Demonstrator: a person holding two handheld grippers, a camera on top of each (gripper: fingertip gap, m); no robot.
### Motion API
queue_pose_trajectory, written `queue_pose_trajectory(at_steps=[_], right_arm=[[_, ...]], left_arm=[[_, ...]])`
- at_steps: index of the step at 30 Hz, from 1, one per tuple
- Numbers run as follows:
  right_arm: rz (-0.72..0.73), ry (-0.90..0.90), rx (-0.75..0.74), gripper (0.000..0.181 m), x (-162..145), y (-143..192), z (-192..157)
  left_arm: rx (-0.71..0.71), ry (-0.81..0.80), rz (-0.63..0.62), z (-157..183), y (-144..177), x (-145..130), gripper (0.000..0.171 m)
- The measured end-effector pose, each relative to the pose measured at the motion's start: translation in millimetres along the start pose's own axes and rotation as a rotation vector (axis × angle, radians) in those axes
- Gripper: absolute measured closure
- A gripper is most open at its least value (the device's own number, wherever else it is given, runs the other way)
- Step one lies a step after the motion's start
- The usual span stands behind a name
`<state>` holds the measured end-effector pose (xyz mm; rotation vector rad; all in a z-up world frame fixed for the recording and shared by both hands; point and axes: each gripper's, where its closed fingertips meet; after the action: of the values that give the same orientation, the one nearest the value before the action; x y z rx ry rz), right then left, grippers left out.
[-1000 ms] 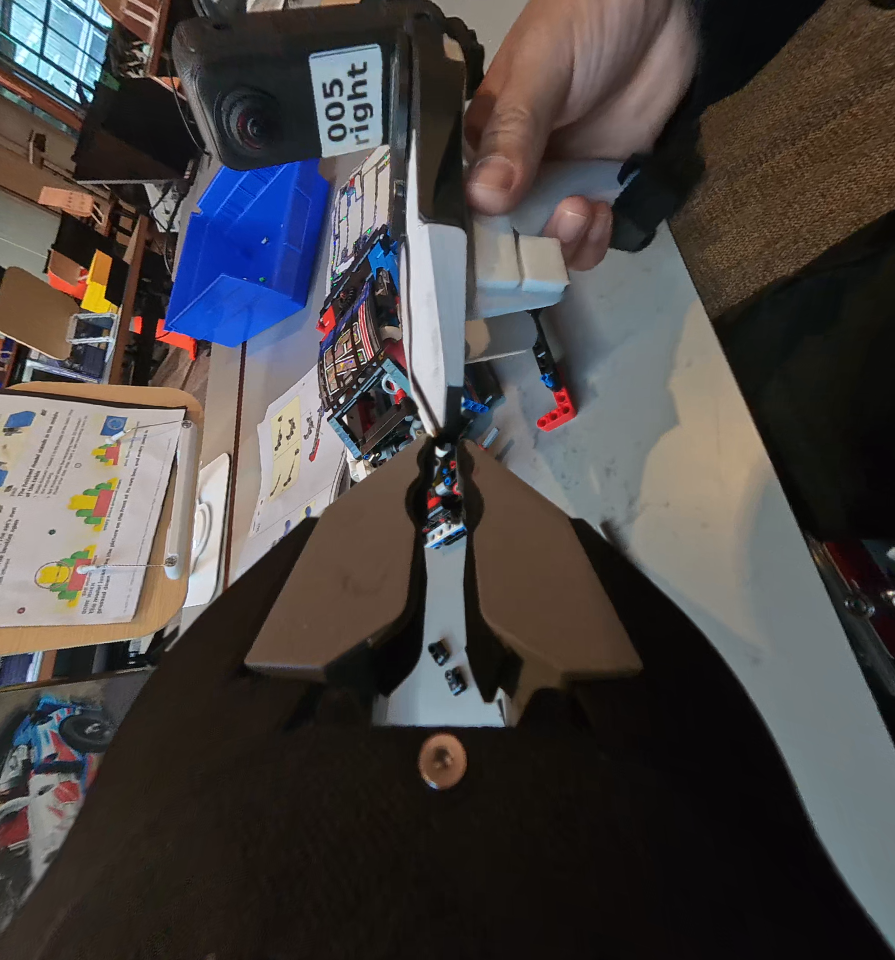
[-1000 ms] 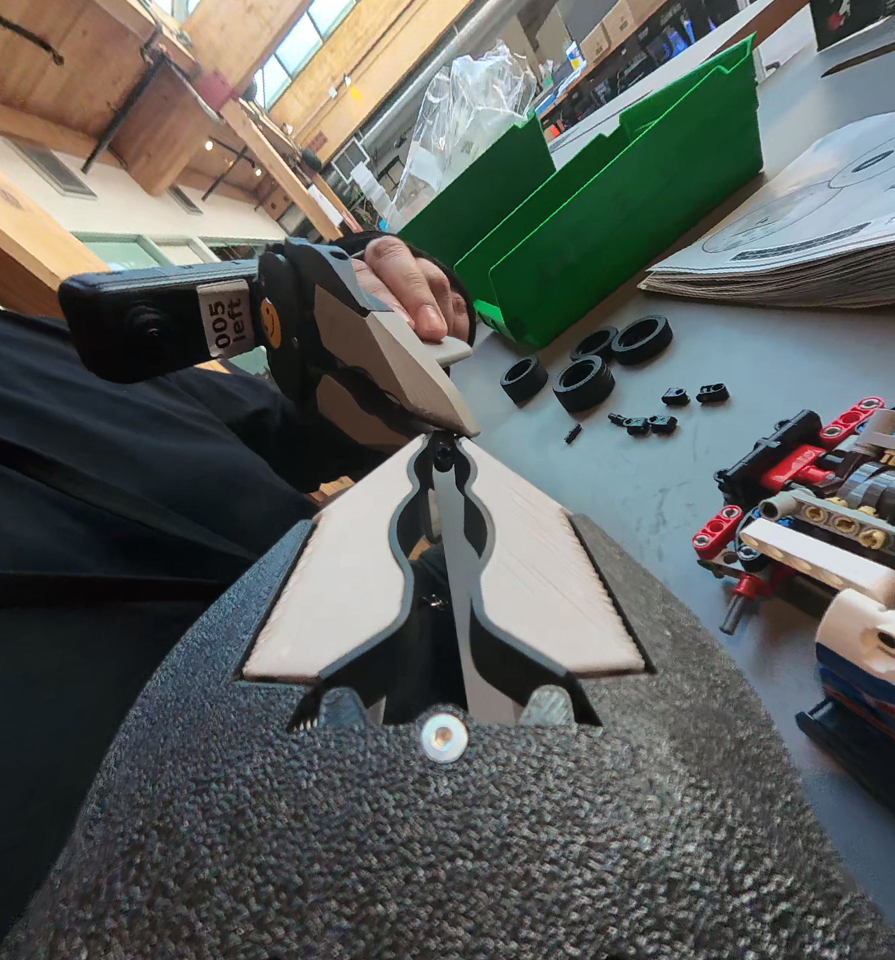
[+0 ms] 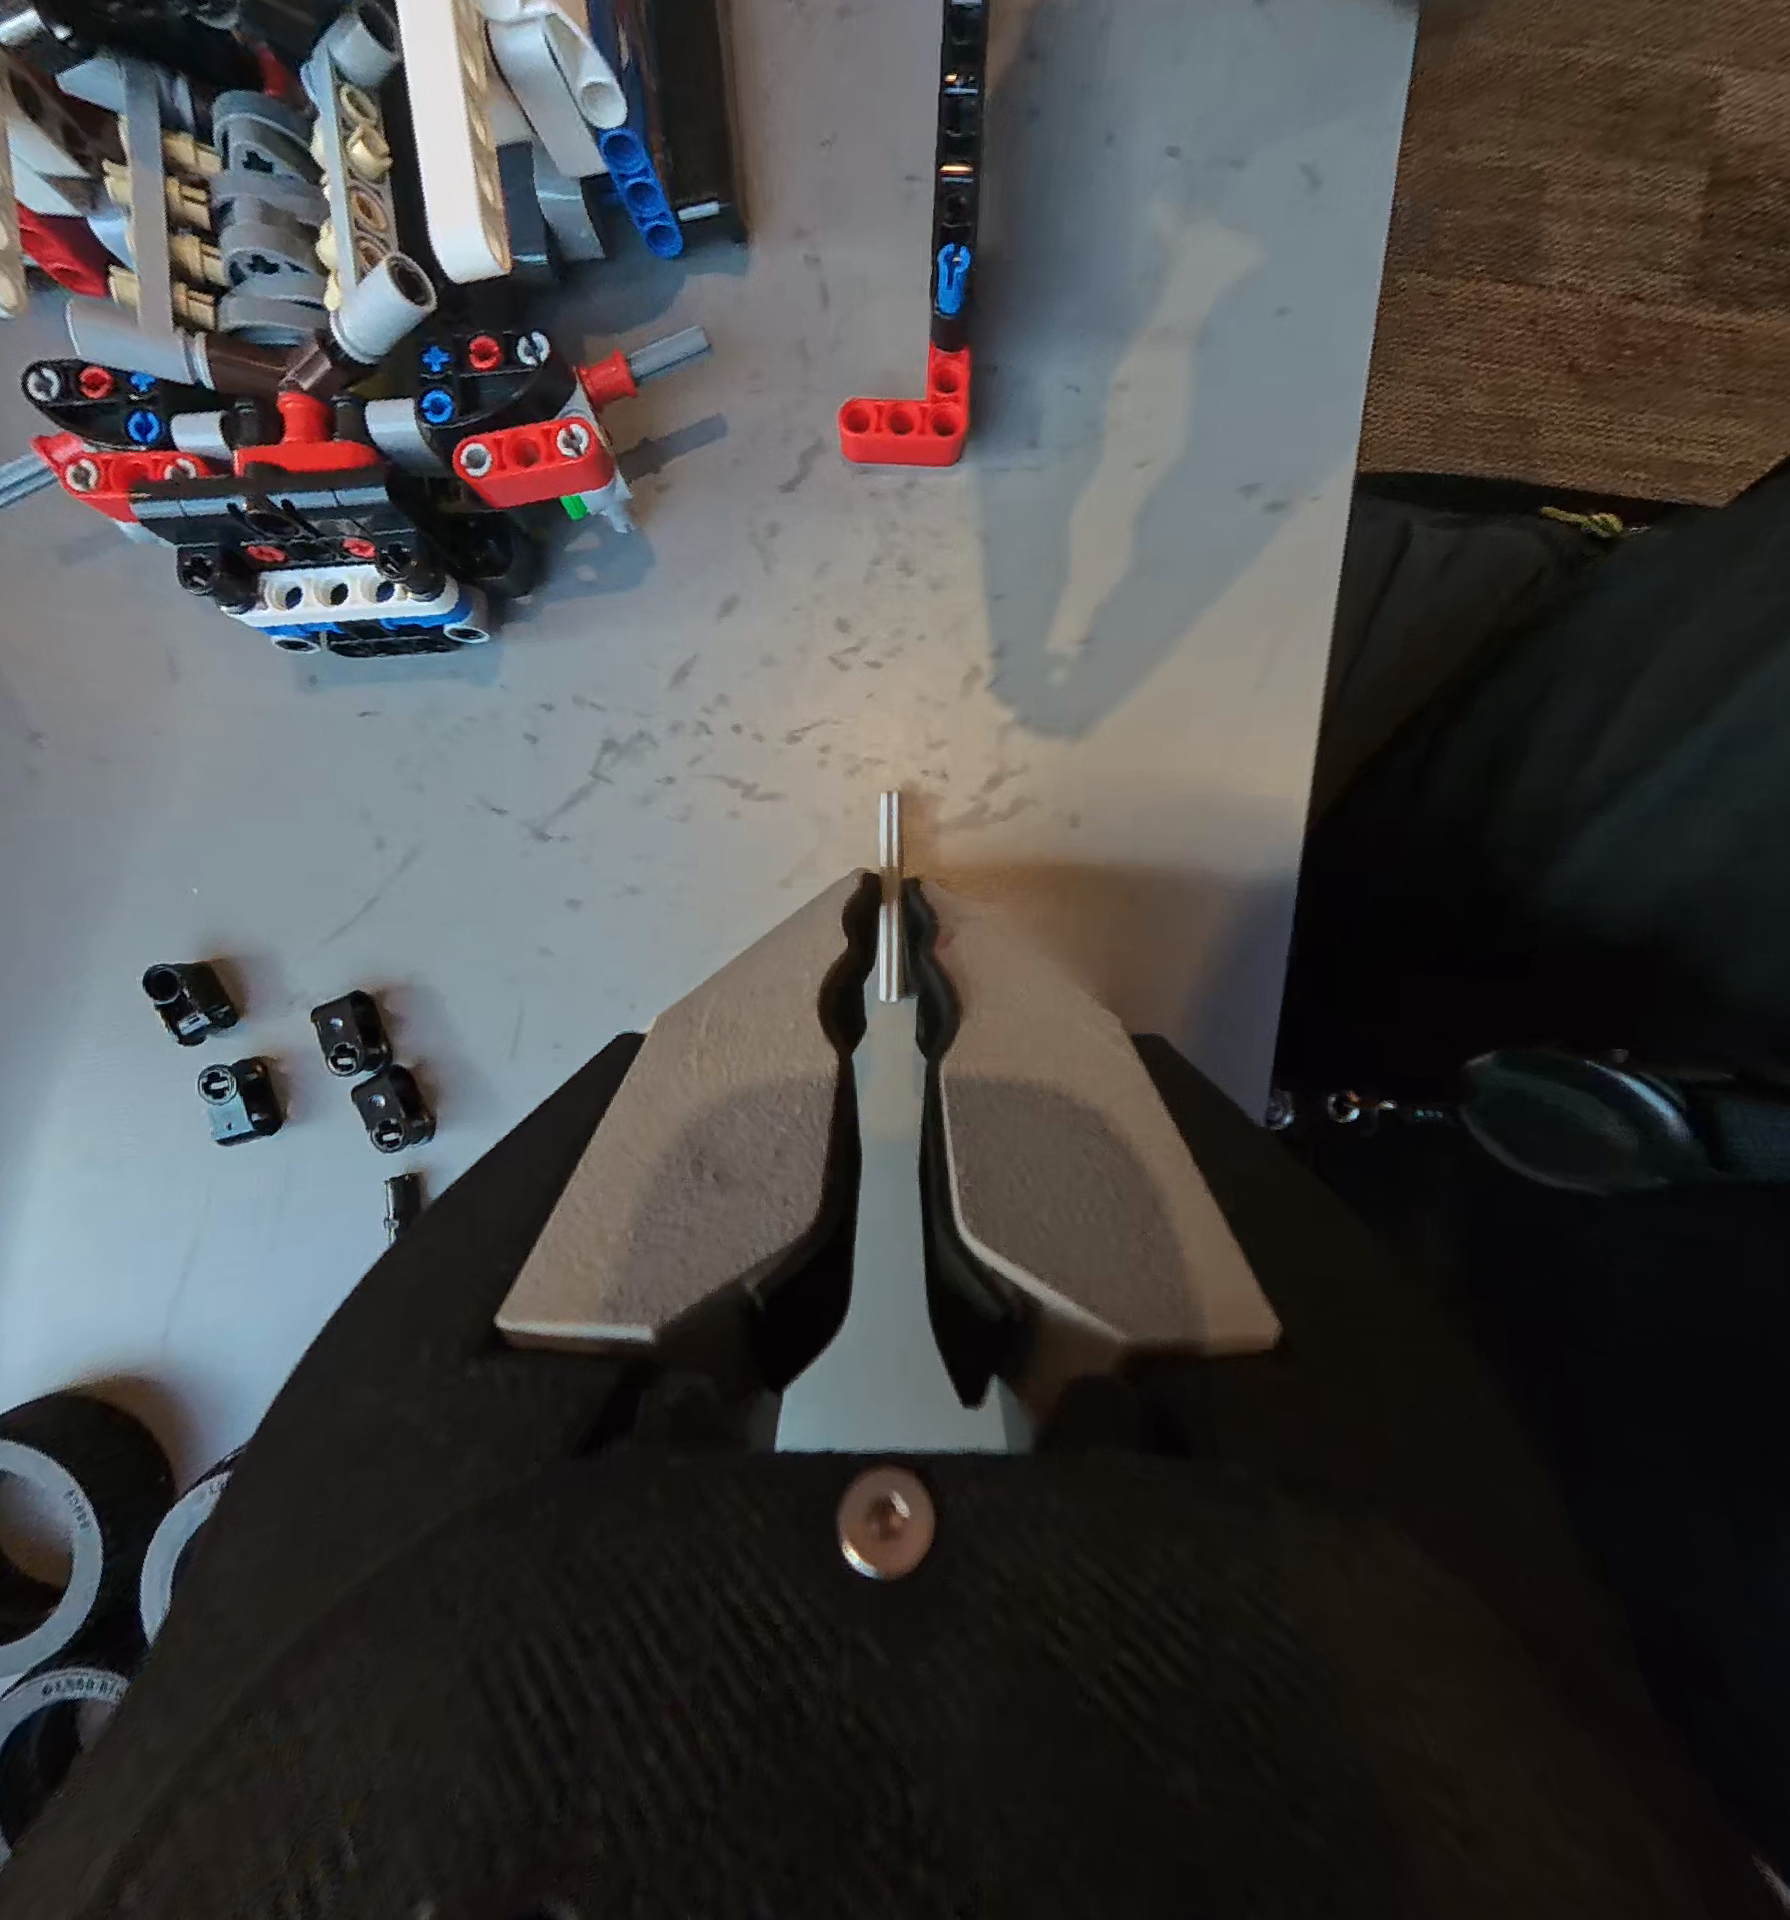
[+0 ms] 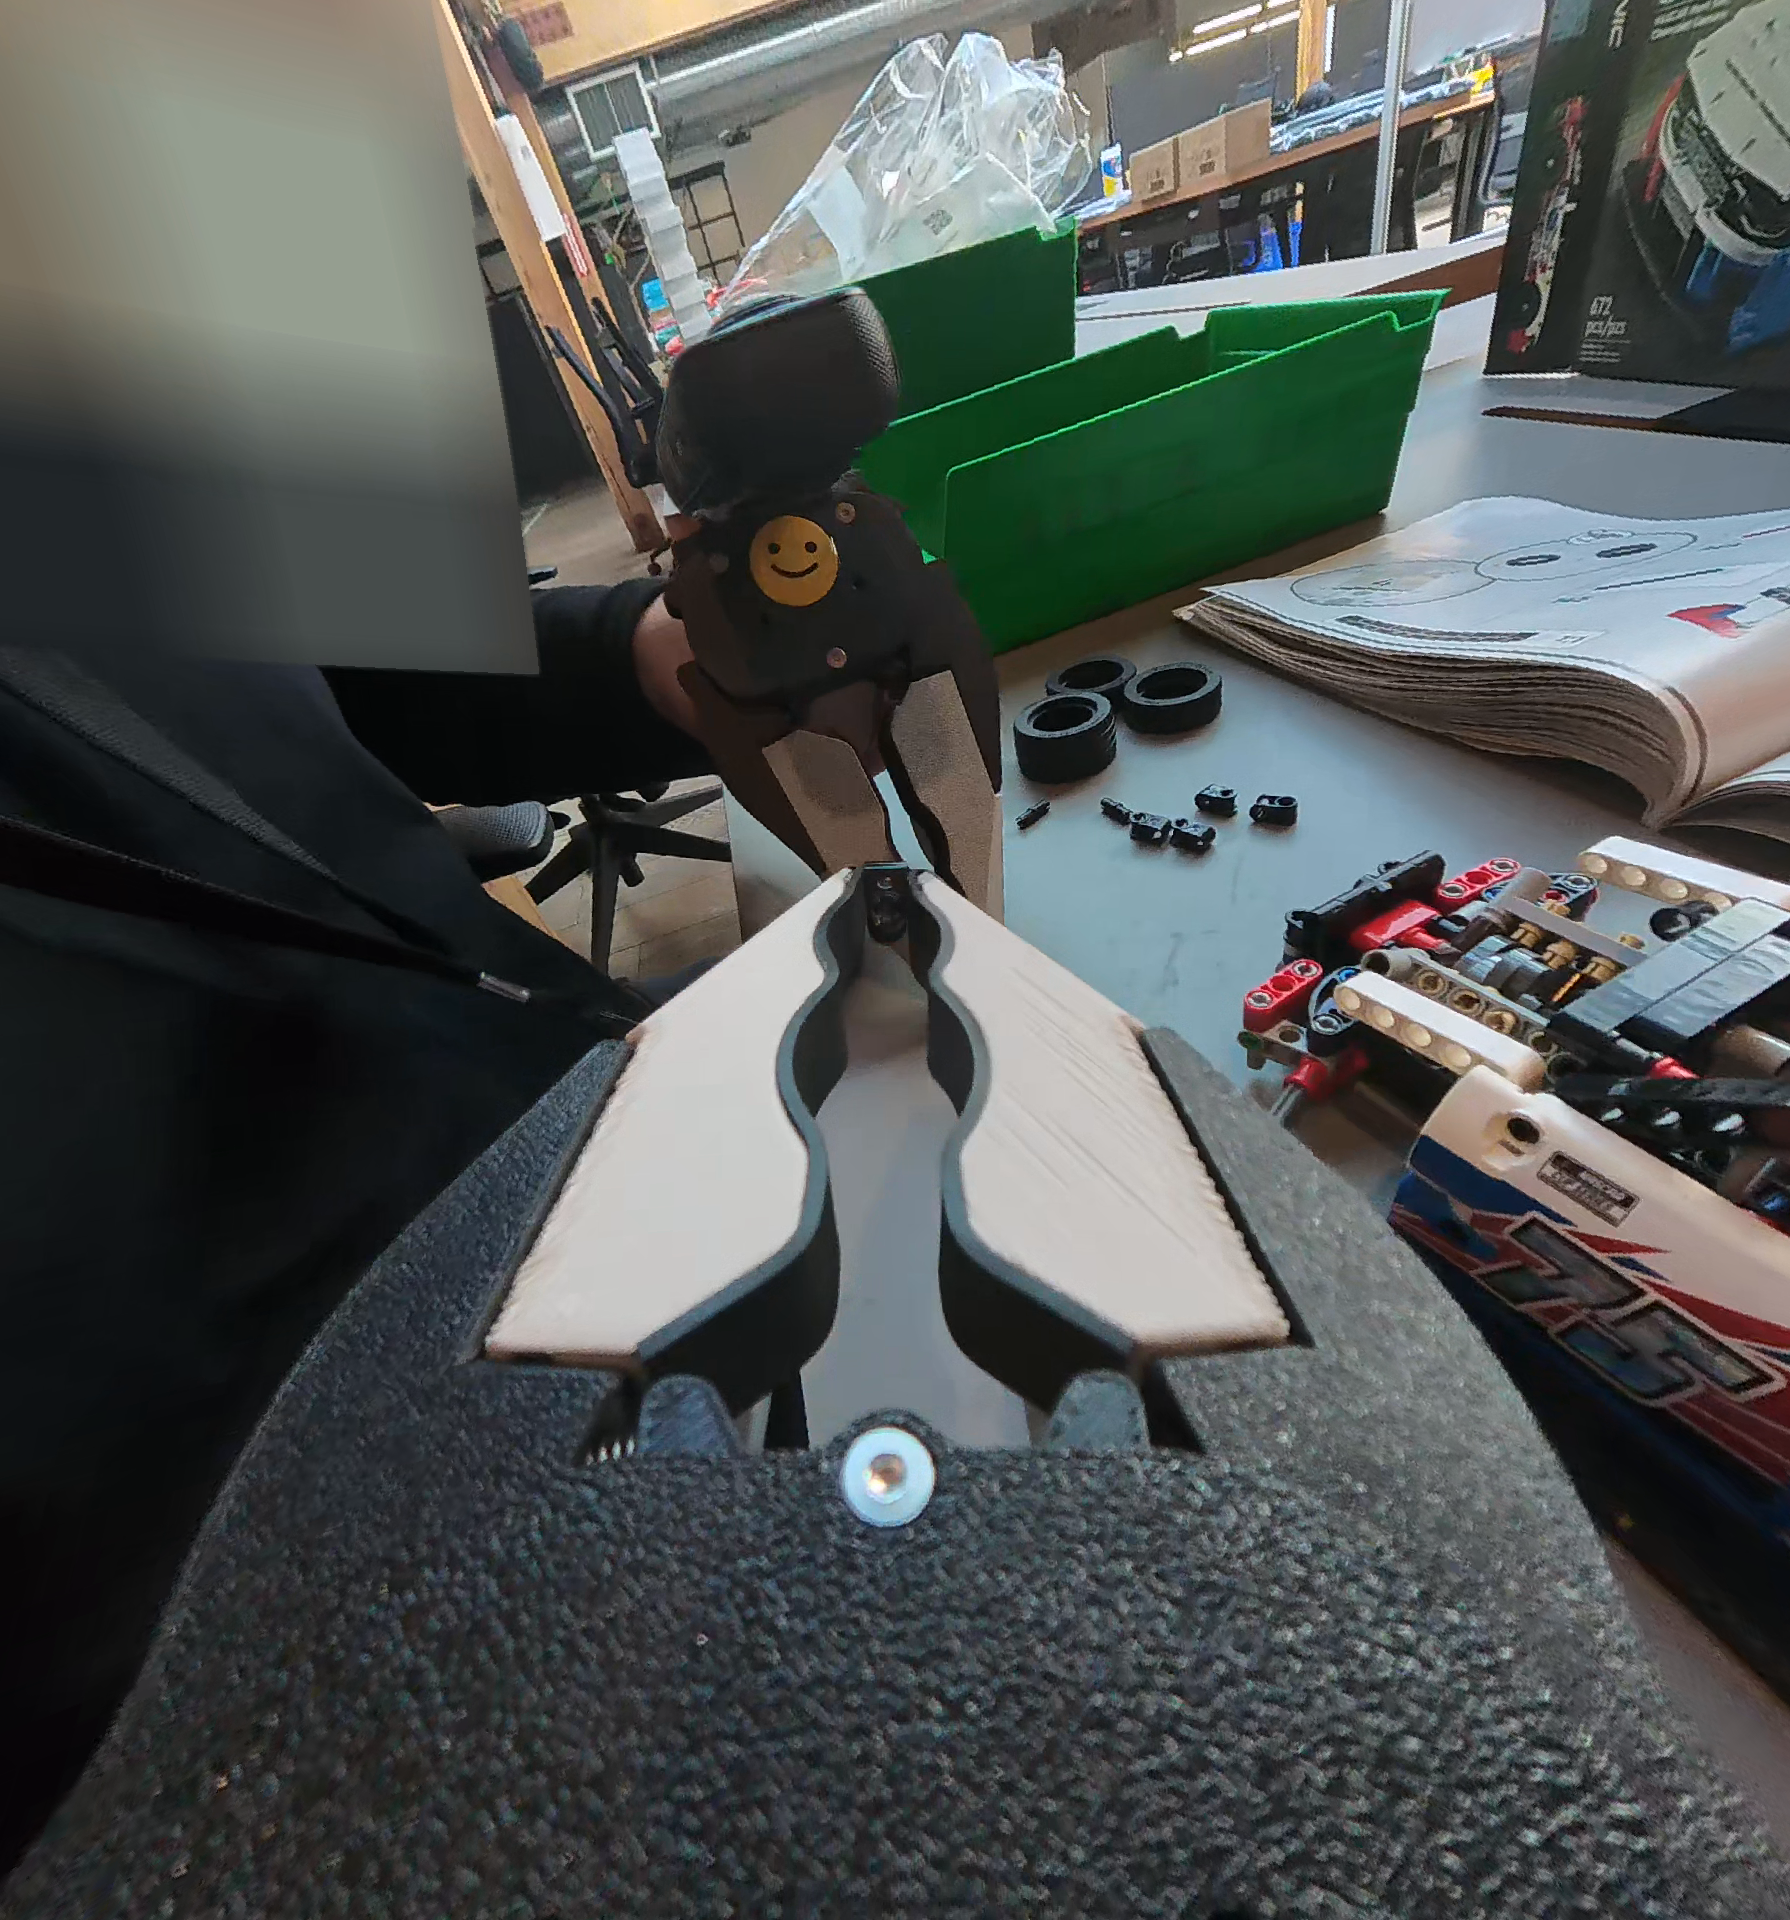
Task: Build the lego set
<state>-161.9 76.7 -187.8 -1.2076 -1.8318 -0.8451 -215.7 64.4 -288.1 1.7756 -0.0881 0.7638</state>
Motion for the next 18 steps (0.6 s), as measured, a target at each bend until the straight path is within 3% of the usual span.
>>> queue_pose_trajectory(at_steps=[9,14,18], right_arm=[[-0.133,0.114,-0.090,0.174,-28,-14,-1],[-0.162,0.116,-0.077,0.174,-33,-27,-8],[-0.162,0.150,-0.078,0.174,-35,-33,-16]], left_arm=[[0.002,0.024,-0.035,23,18,-21,0.170],[-0.023,0.066,0.047,36,31,-18,0.170],[0.045,0.026,0.151,34,37,-11,0.170]])
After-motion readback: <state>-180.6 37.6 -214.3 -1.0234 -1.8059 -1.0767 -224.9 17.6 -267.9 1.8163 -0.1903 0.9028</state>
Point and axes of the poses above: each gripper's, where its closed fingertips meet, y back along the fingers, x out of its top, z = x × y across the jaws, and after that the axes turned 14 degrees about -y, right-handed
